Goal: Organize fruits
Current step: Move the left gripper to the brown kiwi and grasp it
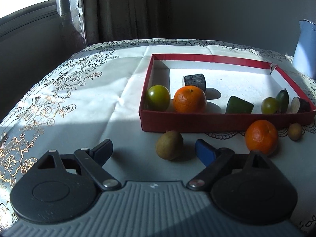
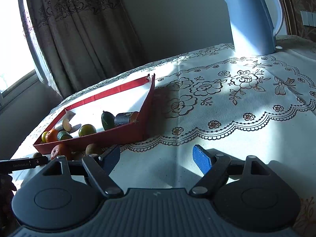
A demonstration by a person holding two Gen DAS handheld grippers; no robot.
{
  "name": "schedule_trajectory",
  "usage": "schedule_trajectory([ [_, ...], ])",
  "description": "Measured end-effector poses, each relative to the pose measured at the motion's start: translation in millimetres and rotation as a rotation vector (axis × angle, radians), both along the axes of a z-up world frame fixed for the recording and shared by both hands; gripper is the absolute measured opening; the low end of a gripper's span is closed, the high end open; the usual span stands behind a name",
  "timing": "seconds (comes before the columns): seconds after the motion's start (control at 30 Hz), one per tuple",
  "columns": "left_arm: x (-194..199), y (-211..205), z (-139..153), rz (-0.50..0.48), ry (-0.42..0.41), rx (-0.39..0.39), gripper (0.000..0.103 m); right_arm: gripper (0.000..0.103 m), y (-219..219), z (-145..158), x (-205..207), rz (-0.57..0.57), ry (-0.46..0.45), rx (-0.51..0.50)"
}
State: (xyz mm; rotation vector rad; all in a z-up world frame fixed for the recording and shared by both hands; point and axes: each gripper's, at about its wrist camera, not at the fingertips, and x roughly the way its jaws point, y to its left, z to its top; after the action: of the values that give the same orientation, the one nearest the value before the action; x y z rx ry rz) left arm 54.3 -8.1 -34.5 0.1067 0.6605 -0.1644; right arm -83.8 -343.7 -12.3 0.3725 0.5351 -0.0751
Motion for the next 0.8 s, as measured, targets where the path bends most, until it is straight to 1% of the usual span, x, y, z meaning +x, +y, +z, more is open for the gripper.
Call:
schedule_trajectory([
  [0.13, 0.7, 1.0, -0.1, -0.001, 0.004, -0.011, 0.090, 0.081, -0.2, -0.9, -0.3, -0.004, 0.001, 0.003],
  [0.37, 0.3, 2.2, 0.0, -0.009, 0.005, -0.026, 0.087, 0.081, -0.9, -1.4, -0.2, -0.007, 0.002, 0.008],
  [0.7, -2.7, -0.2, 0.5, -0.039, -0.011, -0.029, 0.073, 0.081, -1.1, -1.2, 0.0, -0.006, 0.002, 0.008],
  [0.8, -4.0, -2.1, 0.7, -0.044, -0.018, -0.019, 0.071, 0.081, -1.2, -1.1, 0.0, -0.006, 0.003, 0.008],
])
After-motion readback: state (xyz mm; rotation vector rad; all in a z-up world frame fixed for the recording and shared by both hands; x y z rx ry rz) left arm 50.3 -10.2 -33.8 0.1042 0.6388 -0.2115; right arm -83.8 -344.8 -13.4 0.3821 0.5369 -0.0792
